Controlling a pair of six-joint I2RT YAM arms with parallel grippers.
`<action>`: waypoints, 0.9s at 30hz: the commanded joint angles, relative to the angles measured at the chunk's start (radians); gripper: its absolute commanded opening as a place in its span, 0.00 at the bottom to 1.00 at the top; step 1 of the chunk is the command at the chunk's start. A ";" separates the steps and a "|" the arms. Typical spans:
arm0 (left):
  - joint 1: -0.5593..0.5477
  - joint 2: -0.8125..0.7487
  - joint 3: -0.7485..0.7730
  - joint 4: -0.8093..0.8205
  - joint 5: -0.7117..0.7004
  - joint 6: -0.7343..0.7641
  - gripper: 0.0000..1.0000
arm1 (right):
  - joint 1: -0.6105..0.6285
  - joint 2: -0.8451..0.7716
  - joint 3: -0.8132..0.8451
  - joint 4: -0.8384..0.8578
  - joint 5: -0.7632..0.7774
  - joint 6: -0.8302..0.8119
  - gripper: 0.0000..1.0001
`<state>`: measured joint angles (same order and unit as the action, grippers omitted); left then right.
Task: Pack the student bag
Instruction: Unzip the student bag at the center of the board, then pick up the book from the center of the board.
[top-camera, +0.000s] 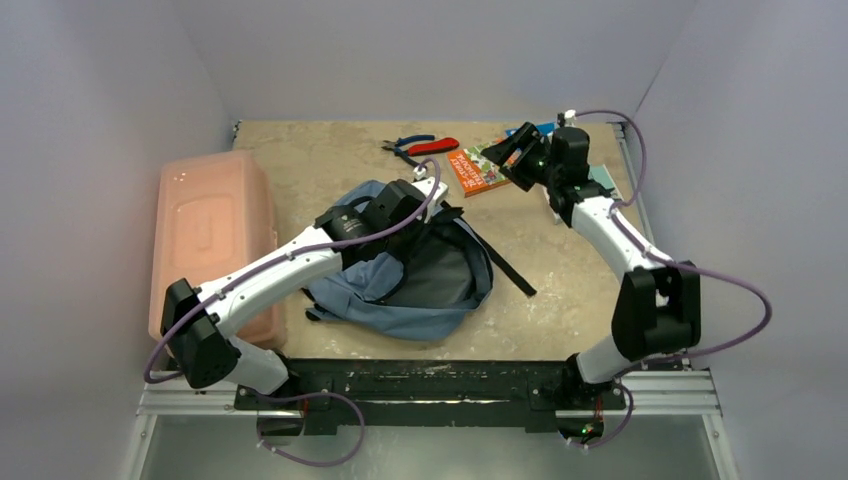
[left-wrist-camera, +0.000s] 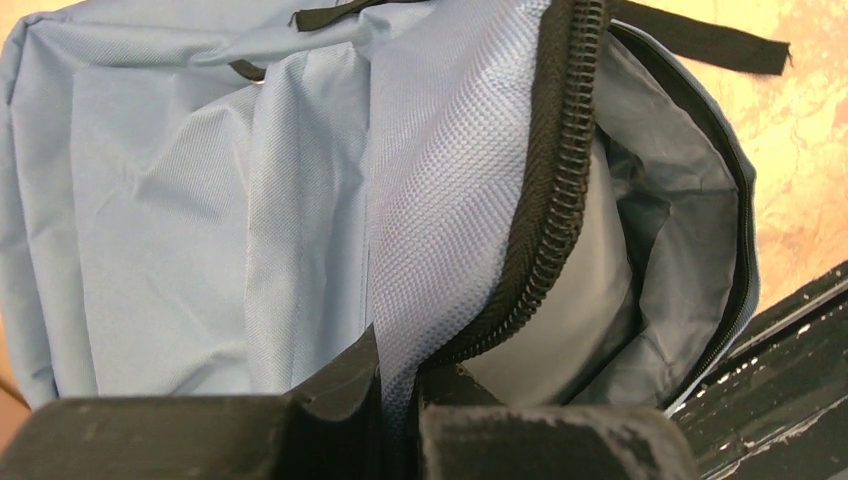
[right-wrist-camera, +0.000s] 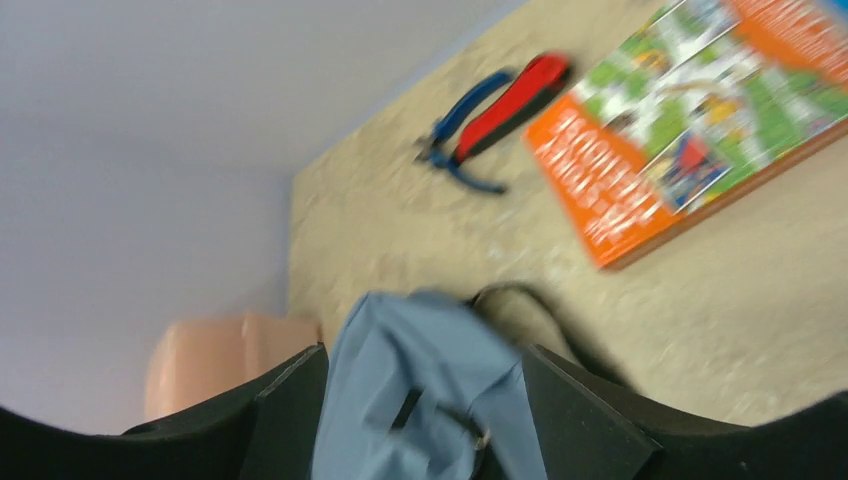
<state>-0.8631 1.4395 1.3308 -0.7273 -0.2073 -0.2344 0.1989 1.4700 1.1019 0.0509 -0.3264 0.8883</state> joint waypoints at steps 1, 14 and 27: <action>0.002 -0.037 -0.009 0.078 0.065 0.037 0.00 | -0.090 0.165 0.168 -0.048 0.196 -0.017 0.76; 0.010 -0.018 -0.005 0.080 0.140 0.024 0.00 | -0.259 0.537 0.337 0.139 0.237 0.090 0.99; 0.041 -0.019 -0.003 0.084 0.203 -0.001 0.00 | -0.297 0.743 0.454 0.024 0.180 0.306 0.97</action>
<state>-0.8356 1.4380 1.3106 -0.7033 -0.0460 -0.2241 -0.0937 2.1750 1.4754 0.1631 -0.1593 1.1015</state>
